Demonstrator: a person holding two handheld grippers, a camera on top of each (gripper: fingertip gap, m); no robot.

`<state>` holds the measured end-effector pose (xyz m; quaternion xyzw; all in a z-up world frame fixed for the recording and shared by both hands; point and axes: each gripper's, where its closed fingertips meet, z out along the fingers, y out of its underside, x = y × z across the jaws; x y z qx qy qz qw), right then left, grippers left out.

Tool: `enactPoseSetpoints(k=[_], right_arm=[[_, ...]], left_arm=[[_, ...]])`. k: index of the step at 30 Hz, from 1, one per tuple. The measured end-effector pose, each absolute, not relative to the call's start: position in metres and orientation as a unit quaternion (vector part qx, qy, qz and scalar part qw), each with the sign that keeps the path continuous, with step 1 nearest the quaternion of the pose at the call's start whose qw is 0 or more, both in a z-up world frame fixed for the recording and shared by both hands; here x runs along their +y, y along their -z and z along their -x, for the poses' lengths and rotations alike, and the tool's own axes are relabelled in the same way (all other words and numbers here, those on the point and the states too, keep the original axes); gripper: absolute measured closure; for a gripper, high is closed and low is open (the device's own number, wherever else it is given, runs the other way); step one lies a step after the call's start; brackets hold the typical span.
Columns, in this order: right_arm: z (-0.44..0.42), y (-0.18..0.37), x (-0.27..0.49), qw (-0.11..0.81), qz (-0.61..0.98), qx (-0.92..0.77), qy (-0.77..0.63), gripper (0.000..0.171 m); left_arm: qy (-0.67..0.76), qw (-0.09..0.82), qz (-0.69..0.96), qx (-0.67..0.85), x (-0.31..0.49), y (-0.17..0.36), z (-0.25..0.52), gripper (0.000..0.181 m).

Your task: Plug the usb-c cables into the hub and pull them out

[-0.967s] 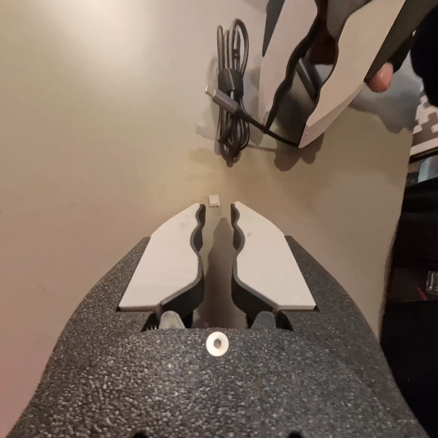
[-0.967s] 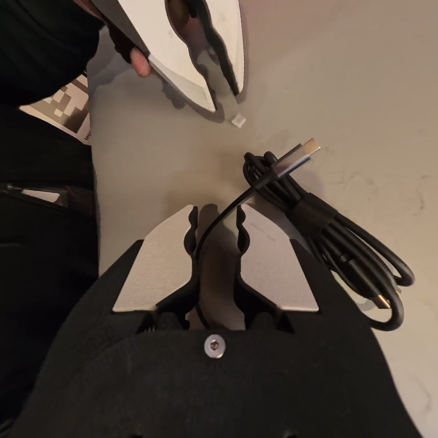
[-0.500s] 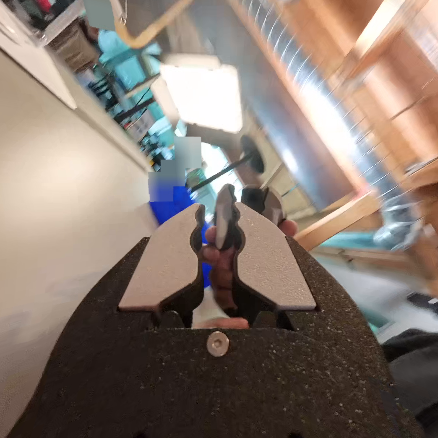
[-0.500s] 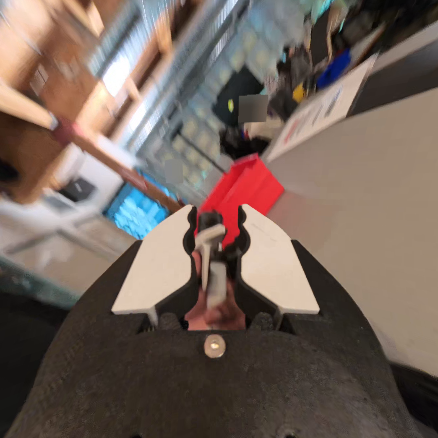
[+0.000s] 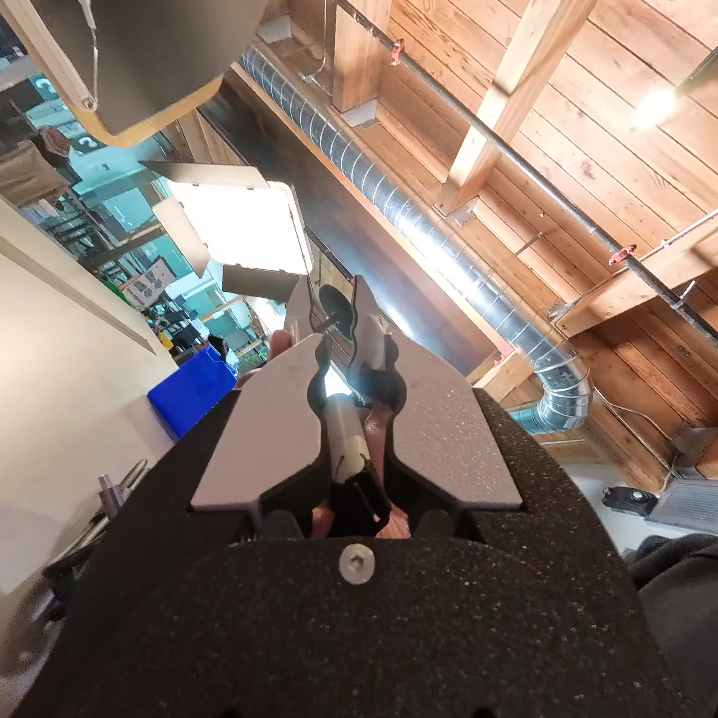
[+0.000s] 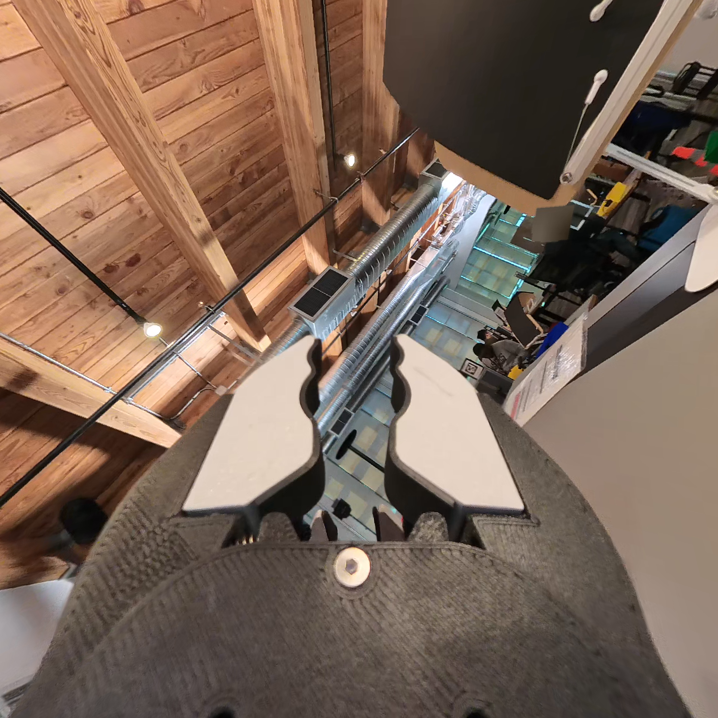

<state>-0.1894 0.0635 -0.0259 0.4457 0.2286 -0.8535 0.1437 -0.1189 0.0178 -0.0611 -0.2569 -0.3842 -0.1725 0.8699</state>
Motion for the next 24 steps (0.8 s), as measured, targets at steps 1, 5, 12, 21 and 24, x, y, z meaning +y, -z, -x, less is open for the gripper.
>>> enactPoseSetpoints(k=[1,5,12,21,24], right_arm=[[0.187,0.022,0.064,0.145,-0.438,0.222,0.859,0.138],[0.174,-0.002,0.07,0.135,-0.386,0.215,0.887,0.141],[0.126,-0.042,0.065,-0.015,-0.294,0.29,0.911,0.149],[0.128,0.095,0.042,-0.07,-0.297,0.699,0.647,0.16],[0.11,0.157,0.025,-0.019,-0.286,0.803,0.523,0.16]], left_arm=[[0.179,0.868,0.263,-0.381,0.021,0.061,0.117,0.154],[0.198,0.874,0.268,-0.353,0.033,0.05,0.1,0.153],[0.172,0.887,0.325,-0.279,0.039,0.021,0.081,0.154],[-0.052,0.685,0.566,-0.456,-0.027,0.129,0.124,0.149],[-0.068,0.603,0.621,-0.496,-0.039,0.165,0.118,0.15]])
